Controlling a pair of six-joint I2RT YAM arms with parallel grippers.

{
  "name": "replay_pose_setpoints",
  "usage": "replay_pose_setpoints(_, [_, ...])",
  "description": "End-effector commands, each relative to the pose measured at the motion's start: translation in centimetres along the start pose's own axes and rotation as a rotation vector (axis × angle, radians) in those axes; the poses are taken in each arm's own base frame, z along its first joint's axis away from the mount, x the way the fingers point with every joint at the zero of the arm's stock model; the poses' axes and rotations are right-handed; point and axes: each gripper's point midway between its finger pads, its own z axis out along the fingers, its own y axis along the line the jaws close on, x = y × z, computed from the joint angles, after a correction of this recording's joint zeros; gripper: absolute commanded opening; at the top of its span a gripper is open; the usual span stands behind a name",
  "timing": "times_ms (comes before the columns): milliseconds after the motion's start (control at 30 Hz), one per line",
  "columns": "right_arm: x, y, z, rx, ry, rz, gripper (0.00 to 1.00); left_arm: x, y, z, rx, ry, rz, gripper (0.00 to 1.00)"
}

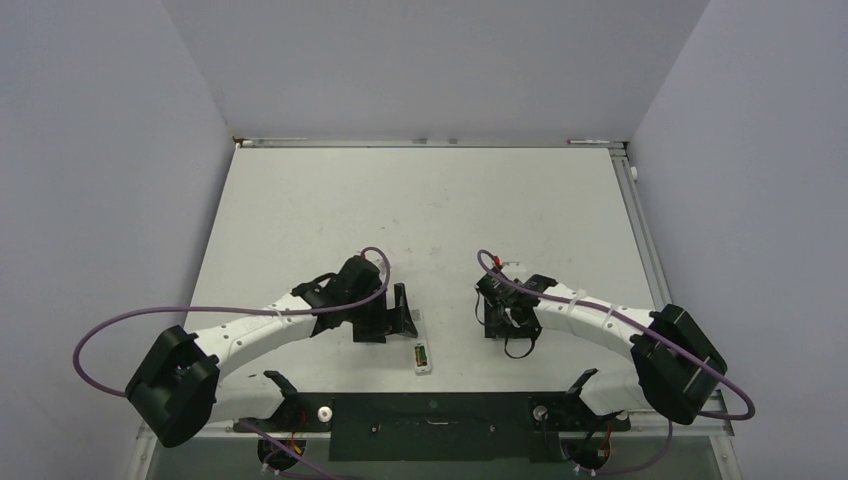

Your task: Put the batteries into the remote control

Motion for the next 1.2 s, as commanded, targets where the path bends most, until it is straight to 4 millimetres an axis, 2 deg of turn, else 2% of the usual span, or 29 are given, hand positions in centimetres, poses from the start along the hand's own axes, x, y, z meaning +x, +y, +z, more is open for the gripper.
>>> replay_pose_setpoints(0, [0.0, 0.8, 0.5, -0.045, -0.006, -0.009, 0.47, -1.2, -1.7, -0.6, 0.045, -0.021, 0.025, 0.83])
replay_pose_setpoints(367, [0.5, 0.2, 1.1, -0.027, 0.005, -0.014, 0.39, -1.0, -1.5, -0.3, 0.04, -0.009, 0.017, 0.83])
replay_pose_setpoints(600, [0.6, -0.2, 1.1, -0.011, 0.005, -0.018, 0.31, -1.0, -1.6, -0.2, 0.042, -0.008, 0.014, 0.83])
replay_pose_setpoints(867, [0.1, 0.0, 0.4, -0.016, -0.014, -0.011, 0.2, -1.0, -1.7, -0.1, 0.045, -0.005, 0.015, 0.83])
replay_pose_setpoints(1167, [-0.6, 0.3, -0.7, -0.031, -0.037, -0.005, 0.17, -1.0, -1.7, -0.2, 0.047, -0.007, 0.016, 0.83])
